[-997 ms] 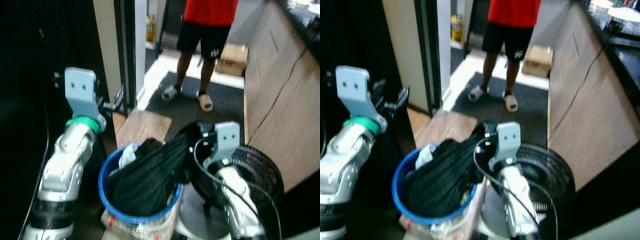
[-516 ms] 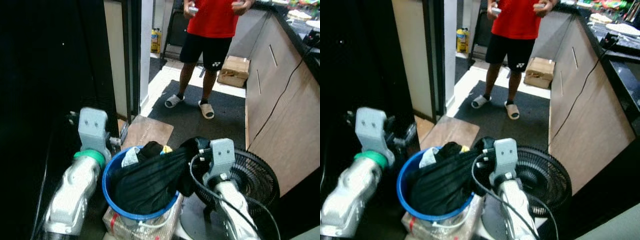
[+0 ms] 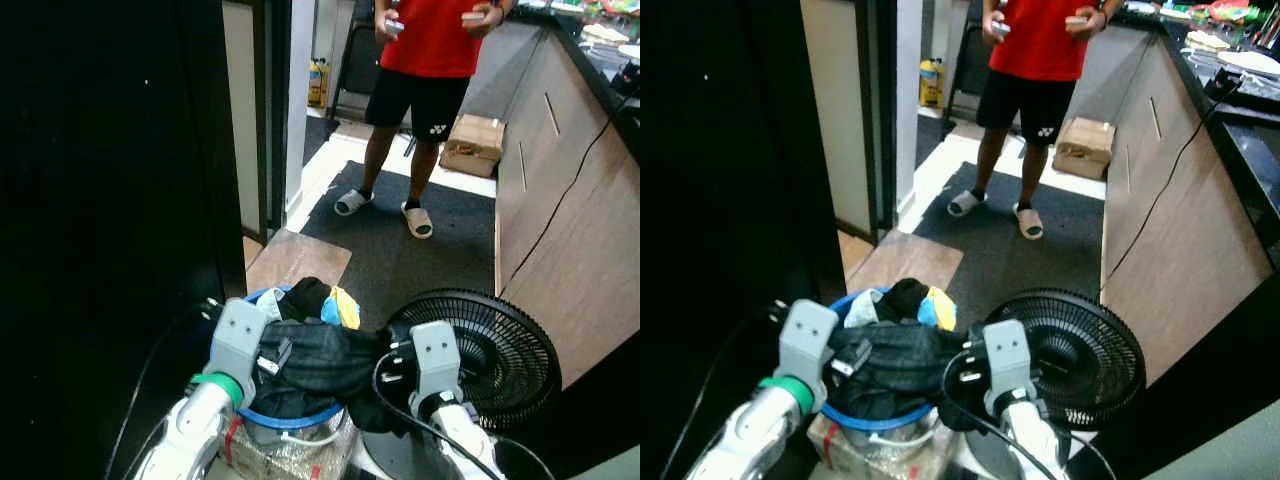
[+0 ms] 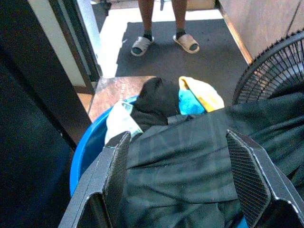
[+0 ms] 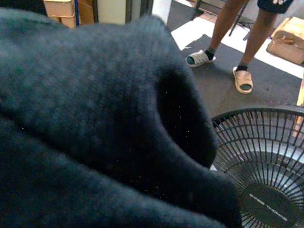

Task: Clothes washing

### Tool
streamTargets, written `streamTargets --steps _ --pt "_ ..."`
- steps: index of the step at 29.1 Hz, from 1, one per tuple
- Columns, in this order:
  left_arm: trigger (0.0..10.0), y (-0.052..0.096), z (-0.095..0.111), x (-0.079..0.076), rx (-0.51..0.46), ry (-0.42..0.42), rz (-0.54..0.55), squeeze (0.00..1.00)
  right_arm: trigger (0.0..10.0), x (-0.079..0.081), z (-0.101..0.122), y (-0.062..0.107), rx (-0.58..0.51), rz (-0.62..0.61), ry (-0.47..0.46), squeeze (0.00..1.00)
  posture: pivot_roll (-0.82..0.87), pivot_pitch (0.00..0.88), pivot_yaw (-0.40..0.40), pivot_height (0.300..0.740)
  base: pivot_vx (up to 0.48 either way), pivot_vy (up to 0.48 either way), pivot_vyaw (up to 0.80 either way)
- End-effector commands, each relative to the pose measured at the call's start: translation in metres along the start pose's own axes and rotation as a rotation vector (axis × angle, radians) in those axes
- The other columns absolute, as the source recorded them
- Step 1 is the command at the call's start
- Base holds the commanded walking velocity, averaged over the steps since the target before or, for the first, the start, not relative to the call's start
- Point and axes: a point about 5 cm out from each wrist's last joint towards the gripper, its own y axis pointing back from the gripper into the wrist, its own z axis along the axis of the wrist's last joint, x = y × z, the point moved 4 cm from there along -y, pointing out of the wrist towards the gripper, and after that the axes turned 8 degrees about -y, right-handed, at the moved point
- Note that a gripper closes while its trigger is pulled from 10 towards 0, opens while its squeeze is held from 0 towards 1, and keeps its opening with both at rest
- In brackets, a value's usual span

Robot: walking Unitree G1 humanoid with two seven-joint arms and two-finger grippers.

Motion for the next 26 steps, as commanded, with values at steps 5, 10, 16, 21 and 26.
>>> streamTargets --steps 5,10,16,21,26 --pt "10.0 -0.008 0.041 0.014 -0.117 0.027 0.04 0.0 10.0 -0.004 0.031 -0.012 -0.109 -0.029 -0.048 0.0 0.11 0.0 -0.007 0.74 0.0 0.0 0.0" --pt "10.0 -0.013 0.071 0.026 -0.204 0.052 0.069 0.0 10.0 -0.012 0.064 -0.023 -0.206 -0.078 -0.161 0.0 0.11 0.0 -0.003 0.74 0.0 0.0 -0.8" --pt "10.0 -0.015 0.097 0.039 -0.28 0.106 0.098 0.0 10.0 -0.018 0.104 -0.029 -0.336 -0.098 -0.207 0.0 0.11 0.0 0.0 0.74 0.0 0.0 -0.8" --pt "10.0 -0.015 0.107 0.044 -0.304 0.117 0.106 0.0 10.0 -0.019 0.112 -0.03 -0.361 -0.1 -0.203 0.0 0.11 0.0 0.002 0.74 0.0 0.0 -0.8" --pt "10.0 -0.014 0.11 0.047 -0.306 0.123 0.108 0.0 10.0 -0.019 0.112 -0.03 -0.361 -0.104 -0.216 0.0 0.11 0.0 0.007 0.74 0.0 0.0 -0.8"
